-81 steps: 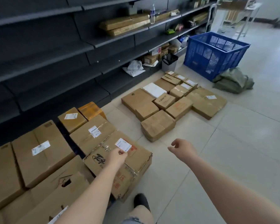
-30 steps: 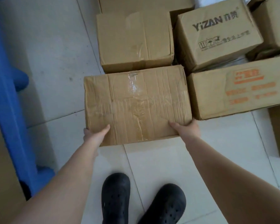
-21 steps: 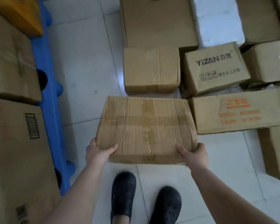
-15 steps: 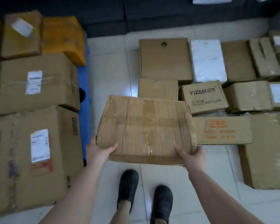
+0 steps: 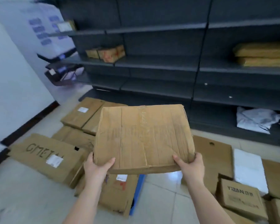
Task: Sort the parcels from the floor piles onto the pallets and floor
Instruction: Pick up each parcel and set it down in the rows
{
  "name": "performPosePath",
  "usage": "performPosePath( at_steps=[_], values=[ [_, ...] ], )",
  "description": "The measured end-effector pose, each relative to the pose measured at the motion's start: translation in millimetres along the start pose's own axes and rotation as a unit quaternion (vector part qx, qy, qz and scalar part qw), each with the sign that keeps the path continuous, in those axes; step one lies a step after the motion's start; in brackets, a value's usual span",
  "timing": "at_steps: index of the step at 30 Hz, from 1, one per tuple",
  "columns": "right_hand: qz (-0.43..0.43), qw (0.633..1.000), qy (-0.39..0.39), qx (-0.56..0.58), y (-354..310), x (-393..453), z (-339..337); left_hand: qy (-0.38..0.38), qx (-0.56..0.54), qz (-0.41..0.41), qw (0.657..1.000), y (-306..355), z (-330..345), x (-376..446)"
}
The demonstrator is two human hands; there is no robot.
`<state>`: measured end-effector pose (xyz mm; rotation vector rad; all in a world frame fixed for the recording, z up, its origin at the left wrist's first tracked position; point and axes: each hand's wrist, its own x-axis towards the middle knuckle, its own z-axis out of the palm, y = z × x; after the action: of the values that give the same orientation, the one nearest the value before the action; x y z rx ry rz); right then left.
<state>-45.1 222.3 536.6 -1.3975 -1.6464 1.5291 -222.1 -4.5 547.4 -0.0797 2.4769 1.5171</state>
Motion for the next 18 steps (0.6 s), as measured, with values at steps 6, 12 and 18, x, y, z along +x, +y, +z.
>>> performPosePath(
  at_steps=[6, 12, 18],
  values=[
    [-0.057, 0.997, -0.058, -0.003, -52.9, -79.7, 86.1, 0.081, -0.076, 0.028, 0.993, -6.1, -126.3, 5.8],
    [-0.084, 0.991, -0.099, 0.008, -66.7, -168.4, 196.3, 0.140, -0.053, 0.022, 0.988, -41.0, -257.5, 45.3],
    [-0.083, 0.986, -0.140, 0.022, -68.4, -233.8, 296.9, 0.175, -0.036, 0.017, 0.984, -89.6, -360.7, 93.0]
  ],
)
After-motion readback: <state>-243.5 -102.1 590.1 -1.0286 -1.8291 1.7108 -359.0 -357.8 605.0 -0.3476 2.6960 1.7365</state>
